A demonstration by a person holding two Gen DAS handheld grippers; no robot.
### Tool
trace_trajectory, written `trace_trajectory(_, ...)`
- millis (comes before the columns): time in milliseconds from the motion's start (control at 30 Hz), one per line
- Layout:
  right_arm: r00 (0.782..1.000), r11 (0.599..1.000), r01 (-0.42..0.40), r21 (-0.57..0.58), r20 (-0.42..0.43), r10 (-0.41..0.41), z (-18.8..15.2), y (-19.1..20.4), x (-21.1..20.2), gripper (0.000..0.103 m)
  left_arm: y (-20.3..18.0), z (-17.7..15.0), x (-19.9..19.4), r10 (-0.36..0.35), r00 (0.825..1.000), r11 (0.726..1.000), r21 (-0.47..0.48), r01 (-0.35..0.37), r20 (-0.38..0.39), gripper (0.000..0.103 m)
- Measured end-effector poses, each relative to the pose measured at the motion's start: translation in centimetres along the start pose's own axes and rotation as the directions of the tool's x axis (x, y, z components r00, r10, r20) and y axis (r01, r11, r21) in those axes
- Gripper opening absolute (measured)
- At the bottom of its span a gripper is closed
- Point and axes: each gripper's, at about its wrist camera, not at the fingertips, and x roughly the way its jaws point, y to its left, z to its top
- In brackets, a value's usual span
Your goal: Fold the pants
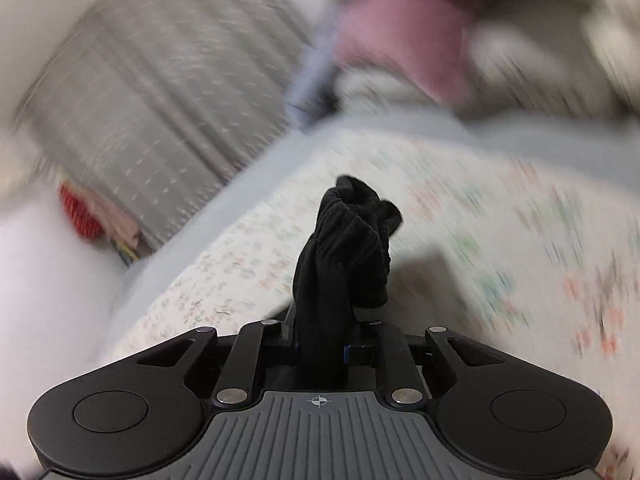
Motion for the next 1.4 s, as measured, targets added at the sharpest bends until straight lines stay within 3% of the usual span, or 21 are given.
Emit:
trace_trajectory(67,0.998,0.984,-0.002,-0.176,0.068,0.014,-0.4,3.8,-0.8,0.017,0.4,0.4,-0.4,-0.008,1.0,1.0,-0.024,0.009,0.014,0.062)
trace_trajectory(100,0.994,0.957,0.01,-0.291,0.104,0.021,-1.0,6.1,-1.1,0.017,0.6,0.6,-0.5,-0.015,1.0,0.999,-0.039,0.015,0.024,0.062)
trace_trajectory(167,0.986,0.856,0.045,-0.515,0.161,0.045,-3.0,10.8,-1.6,0.017,1.4,1.1,-1.0,-0.039,0.998,0.996,-0.083,0.042,0.043,0.062)
trace_trajectory(233,0.981,0.711,0.054,-0.701,0.171,0.094,-6.2,15.2,-1.7,0.016,2.5,1.6,-1.4,-0.101,0.993,0.981,-0.16,0.11,0.059,0.064)
trace_trajectory(300,0.984,0.567,0.038,-0.823,0.13,0.122,-10.1,19.0,-1.0,0.016,4.0,1.7,-1.7,-0.193,0.978,0.942,-0.266,0.206,0.074,0.067)
trace_trajectory(367,0.993,0.44,-0.01,-0.898,0.042,0.108,-14.2,21.7,0.3,0.016,5.1,1.4,-1.4,-0.288,0.954,0.885,-0.357,0.299,0.085,0.07)
trace_trajectory(433,0.996,0.308,-0.071,-0.949,-0.053,0.066,-18.6,23.5,2.1,0.016,5.9,0.9,-1.0,-0.318,0.945,0.84,-0.437,0.32,0.081,0.07)
trace_trajectory(533,0.995,0.178,-0.099,-0.979,-0.102,-0.009,-23.4,24.5,4.0,0.02,7.4,0.2,0.0,-0.368,0.926,0.765,-0.539,0.352,0.083,0.072)
trace_trajectory(600,0.998,0.111,-0.055,-0.992,-0.057,-0.013,-24.5,24.7,4.1,0.021,8.2,-0.1,0.4,-0.38,0.922,0.731,-0.586,0.351,0.079,0.073)
trace_trajectory(667,0.998,0.112,-0.061,-0.992,-0.064,-0.018,-24.0,24.8,4.0,0.027,8.2,-0.1,0.5,-0.381,0.923,0.733,-0.589,0.341,0.06,0.073)
trace_trajectory(800,0.997,0.177,-0.073,-0.981,-0.074,0.005,-22.2,24.5,3.6,0.077,7.8,0.2,0.7,-0.406,0.912,0.721,-0.594,0.356,0.053,0.074)
trace_trajectory(833,0.997,0.187,-0.08,-0.979,-0.079,0.012,-21.8,24.4,3.6,0.083,7.8,0.3,0.7,-0.413,0.909,0.714,-0.599,0.363,0.058,0.075)
trace_trajectory(900,0.994,0.23,-0.106,-0.967,-0.106,0.01,-20.9,24.0,3.6,0.083,7.6,0.5,0.8,-0.422,0.904,0.706,-0.604,0.371,0.063,0.076)
trace_trajectory(967,0.988,0.287,-0.15,-0.946,-0.154,0.007,-20.2,23.7,4.6,0.078,7.4,0.6,0.9,-0.435,0.898,0.702,-0.603,0.379,0.059,0.076)
trace_trajectory(1000,0.983,0.3,-0.181,-0.936,-0.185,0.016,-20.0,23.6,4.8,0.061,7.2,0.7,1.0,-0.445,0.894,0.698,-0.604,0.385,0.056,0.076)
trace_trajectory(1033,0.979,0.304,-0.201,-0.931,-0.203,0.026,-20.0,23.8,4.8,0.027,7.0,0.7,1.2,-0.456,0.889,0.693,-0.606,0.391,0.052,0.076)
trace_trajectory(1067,0.978,0.302,-0.207,-0.931,-0.208,0.028,-20.1,24.2,4.9,0.02,6.8,0.7,1.2,-0.468,0.882,0.686,-0.61,0.397,0.048,0.076)
trace_trajectory(1200,0.99,0.217,-0.137,-0.967,-0.128,0.057,-21.1,25.1,3.7,0.019,6.8,0.4,1.5,-0.523,0.851,0.638,-0.642,0.425,0.044,0.084)
trace_trajectory(1267,0.991,0.224,-0.135,-0.965,-0.125,0.054,-21.3,24.9,4.0,0.019,7.1,-0.1,2.0,-0.571,0.82,0.58,-0.685,0.44,0.043,0.086)
trace_trajectory(1300,0.991,0.231,-0.135,-0.964,-0.125,0.056,-22.0,24.4,3.9,0.019,7.1,-0.4,2.3,-0.582,0.812,0.563,-0.702,0.436,0.038,0.086)
trace_trajectory(1400,0.992,0.249,-0.118,-0.961,-0.102,0.077,-22.0,24.7,3.4,0.019,6.8,-0.1,2.4,-0.582,0.813,0.568,-0.699,0.435,0.033,0.086)
